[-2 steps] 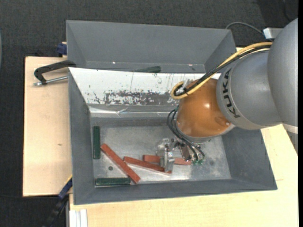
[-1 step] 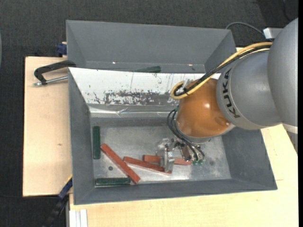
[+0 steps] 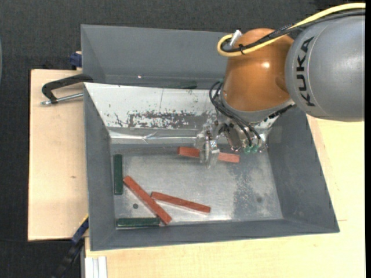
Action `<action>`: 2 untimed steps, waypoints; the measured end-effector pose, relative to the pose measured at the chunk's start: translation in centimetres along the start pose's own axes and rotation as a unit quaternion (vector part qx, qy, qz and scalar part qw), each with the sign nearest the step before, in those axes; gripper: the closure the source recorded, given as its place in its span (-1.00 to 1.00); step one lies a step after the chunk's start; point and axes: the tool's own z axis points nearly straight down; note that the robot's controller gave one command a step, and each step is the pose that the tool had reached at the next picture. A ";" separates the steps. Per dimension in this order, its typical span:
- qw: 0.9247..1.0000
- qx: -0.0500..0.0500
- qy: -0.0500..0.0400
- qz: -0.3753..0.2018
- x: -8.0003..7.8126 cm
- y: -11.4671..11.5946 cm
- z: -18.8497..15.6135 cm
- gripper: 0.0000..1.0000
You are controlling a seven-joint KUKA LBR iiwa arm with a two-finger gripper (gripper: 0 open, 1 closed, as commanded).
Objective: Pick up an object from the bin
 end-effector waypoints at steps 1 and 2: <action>1.000 0.000 0.000 0.000 0.0 0.0 0.0 1.00; 1.000 0.000 0.004 0.003 2.6 0.9 -4.6 1.00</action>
Offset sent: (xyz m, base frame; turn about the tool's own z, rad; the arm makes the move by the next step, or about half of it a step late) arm -0.0435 0.0074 0.0822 0.0090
